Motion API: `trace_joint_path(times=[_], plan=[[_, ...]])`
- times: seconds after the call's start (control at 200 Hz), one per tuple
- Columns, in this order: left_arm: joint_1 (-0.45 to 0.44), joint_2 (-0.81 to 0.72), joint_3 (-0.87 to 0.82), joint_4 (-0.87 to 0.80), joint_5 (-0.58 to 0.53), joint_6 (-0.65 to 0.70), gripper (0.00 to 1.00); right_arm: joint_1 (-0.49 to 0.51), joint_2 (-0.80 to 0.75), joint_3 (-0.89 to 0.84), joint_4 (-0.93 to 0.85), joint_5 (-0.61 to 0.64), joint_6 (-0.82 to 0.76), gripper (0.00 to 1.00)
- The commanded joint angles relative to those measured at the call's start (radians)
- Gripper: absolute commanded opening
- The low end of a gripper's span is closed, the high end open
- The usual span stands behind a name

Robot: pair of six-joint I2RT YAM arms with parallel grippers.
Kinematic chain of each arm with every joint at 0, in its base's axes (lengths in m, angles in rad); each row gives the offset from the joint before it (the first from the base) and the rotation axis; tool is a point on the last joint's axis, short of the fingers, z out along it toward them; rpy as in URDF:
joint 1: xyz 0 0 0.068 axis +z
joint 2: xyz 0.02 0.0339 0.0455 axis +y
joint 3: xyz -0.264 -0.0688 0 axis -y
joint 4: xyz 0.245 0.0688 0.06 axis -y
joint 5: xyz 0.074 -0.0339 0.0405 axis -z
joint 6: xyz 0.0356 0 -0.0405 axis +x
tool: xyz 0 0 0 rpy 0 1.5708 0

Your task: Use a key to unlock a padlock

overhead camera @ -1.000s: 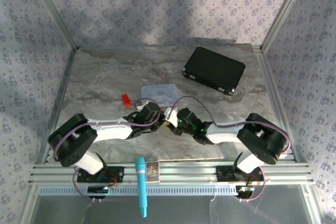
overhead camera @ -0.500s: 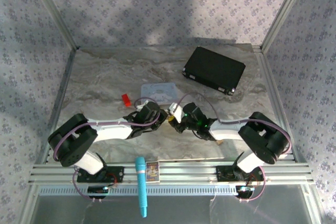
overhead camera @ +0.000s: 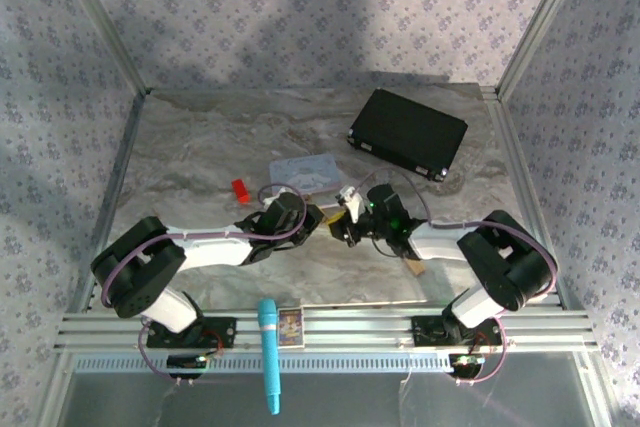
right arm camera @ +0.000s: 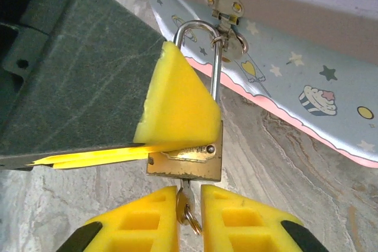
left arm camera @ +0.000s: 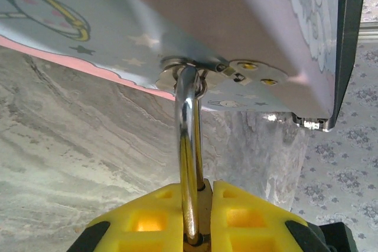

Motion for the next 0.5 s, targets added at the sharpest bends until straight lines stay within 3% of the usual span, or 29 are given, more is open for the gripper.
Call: trace_joint_path(times=[0.0,0.21,0.495], plan=[[-0.006,-0.021,-0.036,-0.045,0.015,0.019,0.00,-0.057,0.013,-0.015,0.000,0.079,0.047,0.19],[-0.007,-0.021,-0.040,-0.047,0.012,0.021,0.00,-0.066,0.018,-0.011,-0.003,0.089,0.072,0.30],[-0.007,-0.010,-0.050,-0.047,0.002,0.011,0.00,-0.076,0.010,-0.005,-0.014,0.093,0.136,0.55]])
